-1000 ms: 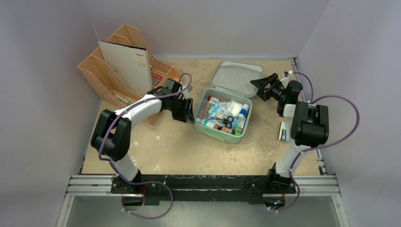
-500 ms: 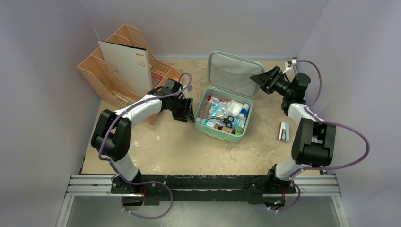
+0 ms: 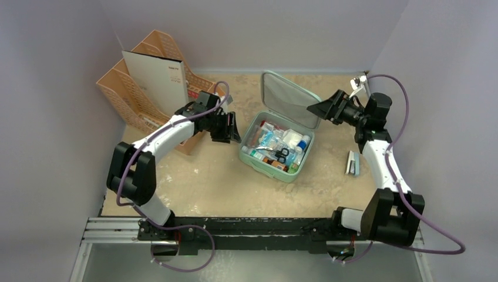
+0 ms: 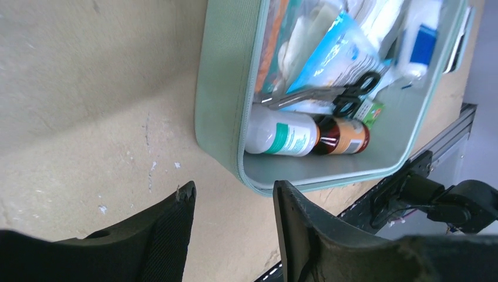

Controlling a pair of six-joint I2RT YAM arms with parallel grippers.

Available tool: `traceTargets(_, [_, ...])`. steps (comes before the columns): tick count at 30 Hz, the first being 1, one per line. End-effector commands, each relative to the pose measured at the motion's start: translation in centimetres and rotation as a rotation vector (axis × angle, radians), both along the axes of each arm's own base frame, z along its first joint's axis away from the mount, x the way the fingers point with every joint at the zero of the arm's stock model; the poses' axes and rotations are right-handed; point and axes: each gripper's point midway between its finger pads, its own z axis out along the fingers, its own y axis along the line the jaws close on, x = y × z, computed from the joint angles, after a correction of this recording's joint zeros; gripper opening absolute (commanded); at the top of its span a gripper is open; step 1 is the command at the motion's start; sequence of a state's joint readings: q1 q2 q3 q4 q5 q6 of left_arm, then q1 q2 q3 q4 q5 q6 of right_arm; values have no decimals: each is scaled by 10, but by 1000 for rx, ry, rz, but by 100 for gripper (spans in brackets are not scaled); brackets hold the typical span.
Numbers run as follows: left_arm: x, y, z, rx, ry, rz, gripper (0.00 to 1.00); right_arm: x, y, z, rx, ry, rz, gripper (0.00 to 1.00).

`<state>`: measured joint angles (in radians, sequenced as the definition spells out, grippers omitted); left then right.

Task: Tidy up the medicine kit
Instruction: Close the medicine box at the center of the board.

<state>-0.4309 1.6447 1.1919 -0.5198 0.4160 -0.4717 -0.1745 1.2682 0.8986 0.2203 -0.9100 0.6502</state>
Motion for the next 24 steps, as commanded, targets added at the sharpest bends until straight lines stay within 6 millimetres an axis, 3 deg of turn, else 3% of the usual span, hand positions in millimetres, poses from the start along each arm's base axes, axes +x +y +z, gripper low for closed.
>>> traceTargets(1, [17,5,45,-55,-106,24,50,-30,6,-5,-73,47,63,92])
traceTargets(6, [20,16,56,-69,-122,35,52,-43,6,-7,-101,69,52,94])
traceTargets(12, [15,32,49,-40,-115,26,51,-53,9,13,-94,5,56,96])
traceTargets(24, [4,46,63,-43,-163,24,53,-71,18,50,-78,-63,109,99])
